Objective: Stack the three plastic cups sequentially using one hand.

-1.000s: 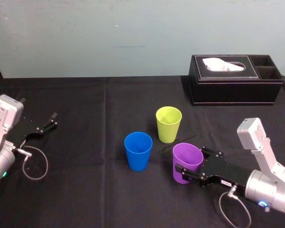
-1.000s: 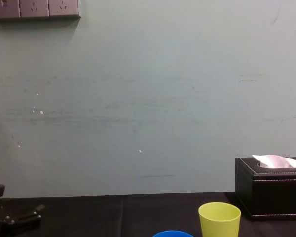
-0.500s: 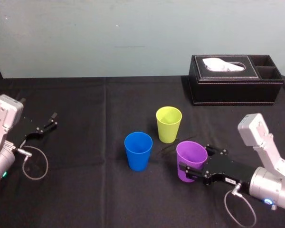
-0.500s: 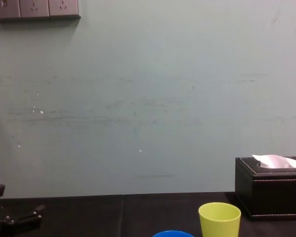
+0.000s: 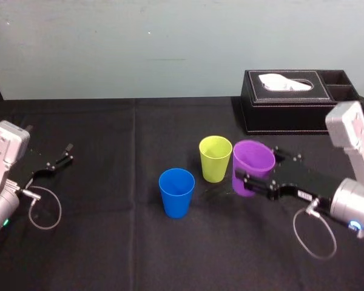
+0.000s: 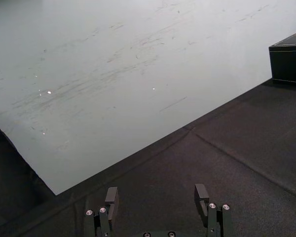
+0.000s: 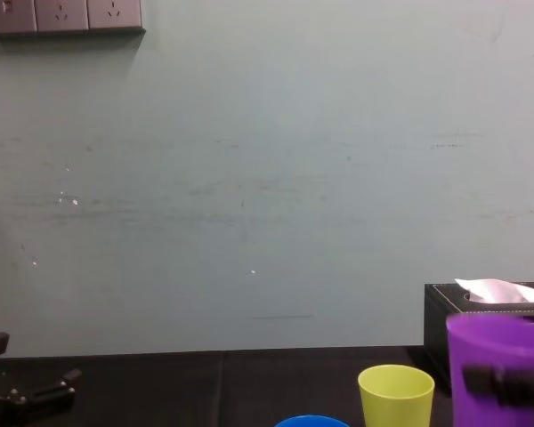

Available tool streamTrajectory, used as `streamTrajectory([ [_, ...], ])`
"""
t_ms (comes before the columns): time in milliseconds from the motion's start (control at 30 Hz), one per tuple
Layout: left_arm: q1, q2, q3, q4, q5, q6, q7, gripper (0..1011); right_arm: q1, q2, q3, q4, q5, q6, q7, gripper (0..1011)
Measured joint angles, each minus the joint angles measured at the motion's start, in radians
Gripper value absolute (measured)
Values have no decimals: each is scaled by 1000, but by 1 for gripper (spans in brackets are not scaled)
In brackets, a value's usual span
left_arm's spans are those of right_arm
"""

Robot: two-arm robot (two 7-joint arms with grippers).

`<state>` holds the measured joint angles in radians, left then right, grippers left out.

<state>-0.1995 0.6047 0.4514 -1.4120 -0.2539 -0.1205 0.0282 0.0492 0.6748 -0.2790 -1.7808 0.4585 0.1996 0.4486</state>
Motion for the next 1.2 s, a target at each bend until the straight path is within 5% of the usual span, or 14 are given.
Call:
streamTrajectory([
  [267, 0, 0, 0, 0, 0, 0, 0, 1010, 86, -32, -19, -10, -6, 48, -32, 734],
  [600, 0, 0, 0, 0, 0, 0, 0, 1010, 196, -87, -77, 59, -52, 93, -54, 735],
  [1200, 0, 0, 0, 0, 0, 0, 0, 1010, 296, -164, -125, 183, -108, 106, -53, 735],
])
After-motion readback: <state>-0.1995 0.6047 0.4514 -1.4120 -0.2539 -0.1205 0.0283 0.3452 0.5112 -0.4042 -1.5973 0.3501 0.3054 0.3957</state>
